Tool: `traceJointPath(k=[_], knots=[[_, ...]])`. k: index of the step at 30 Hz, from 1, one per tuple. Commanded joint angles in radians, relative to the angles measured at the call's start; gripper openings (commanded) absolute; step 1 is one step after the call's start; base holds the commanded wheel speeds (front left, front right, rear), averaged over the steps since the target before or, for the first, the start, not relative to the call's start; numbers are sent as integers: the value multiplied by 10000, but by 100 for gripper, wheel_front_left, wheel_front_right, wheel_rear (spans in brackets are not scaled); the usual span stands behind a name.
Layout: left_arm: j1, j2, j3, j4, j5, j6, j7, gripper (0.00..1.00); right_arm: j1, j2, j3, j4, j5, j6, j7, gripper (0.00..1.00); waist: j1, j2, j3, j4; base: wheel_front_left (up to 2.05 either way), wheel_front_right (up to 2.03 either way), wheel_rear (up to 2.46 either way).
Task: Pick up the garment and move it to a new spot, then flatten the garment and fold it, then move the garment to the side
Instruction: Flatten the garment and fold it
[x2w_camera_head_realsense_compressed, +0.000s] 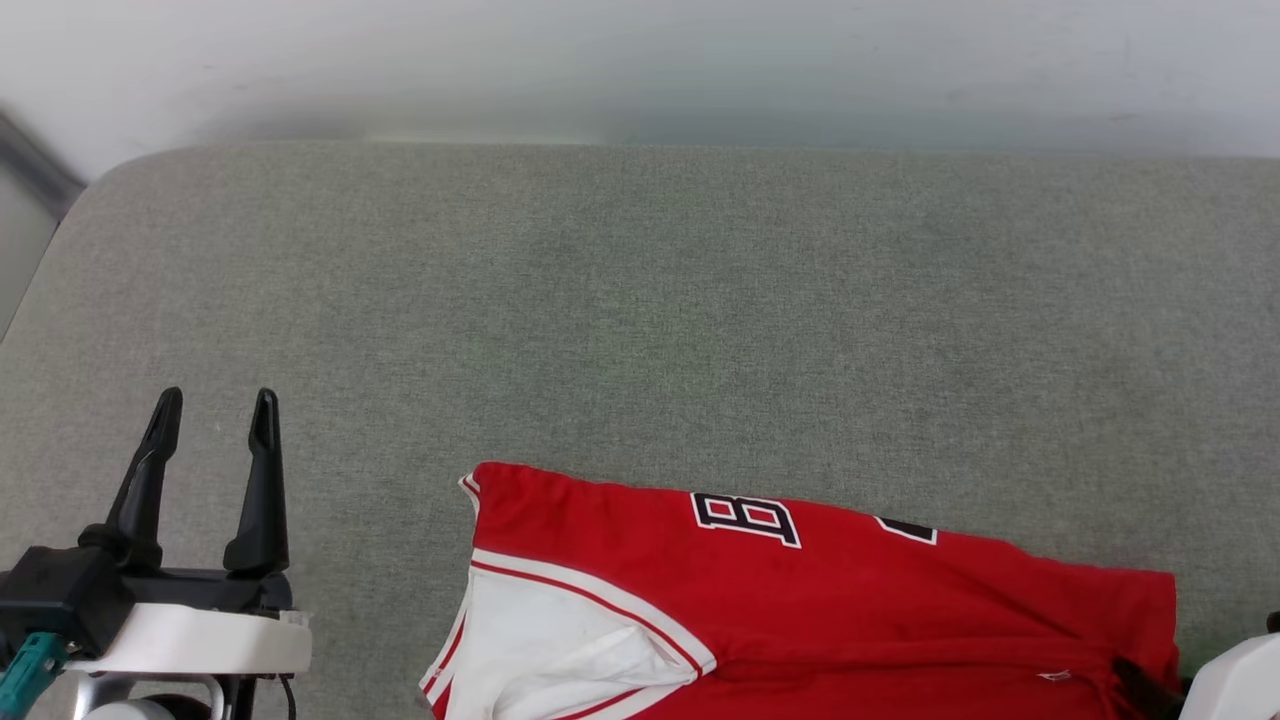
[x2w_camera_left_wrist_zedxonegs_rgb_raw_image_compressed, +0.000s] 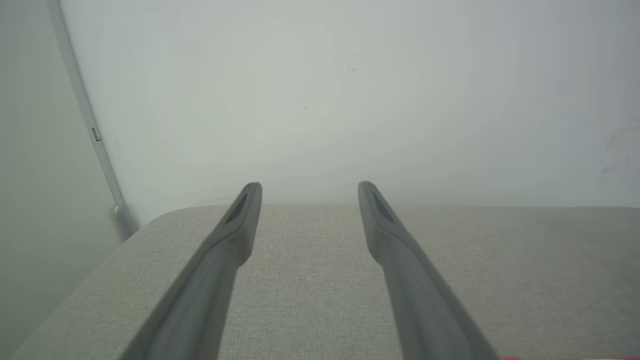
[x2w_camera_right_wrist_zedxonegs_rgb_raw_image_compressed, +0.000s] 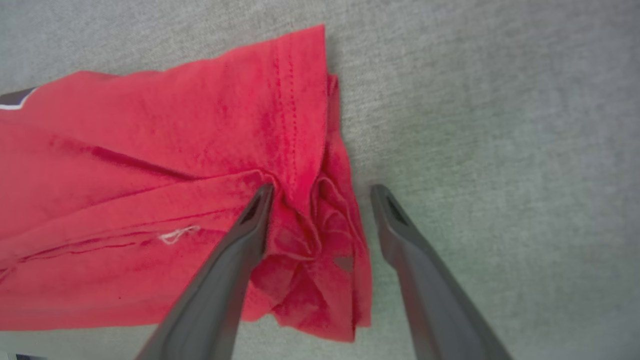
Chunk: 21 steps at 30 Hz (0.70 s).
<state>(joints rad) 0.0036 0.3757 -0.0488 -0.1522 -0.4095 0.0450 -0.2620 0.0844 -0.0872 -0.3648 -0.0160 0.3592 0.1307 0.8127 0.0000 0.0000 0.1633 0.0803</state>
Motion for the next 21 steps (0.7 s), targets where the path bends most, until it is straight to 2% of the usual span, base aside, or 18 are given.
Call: traceJointPath(k=[1,5,9,15,21], knots=[[85,-191,244,80,206,-272,-30,100,-139,93,32,291,-18,-1,-46,100,0,0,56,30,0,0,0],[78,-690,727,273,632,-935,-31,100,-208,117,222,961,93,-1,-164,100,0,0,157,73,0,0,0],[-73,-1114,978,434,999,-1361,-31,100,-263,87,501,1533,222,-1,-258,100,0,0,232,120,0,0,0],[-197,-1519,1207,629,1311,-1660,-32,100,-233,217,1337,1940,671,58,-365,100,0,0,218,155,0,0,0],[-160,-1664,1301,760,1431,-1729,-32,100,-68,180,2079,1967,1052,61,-414,100,0,0,49,136,0,0,0]])
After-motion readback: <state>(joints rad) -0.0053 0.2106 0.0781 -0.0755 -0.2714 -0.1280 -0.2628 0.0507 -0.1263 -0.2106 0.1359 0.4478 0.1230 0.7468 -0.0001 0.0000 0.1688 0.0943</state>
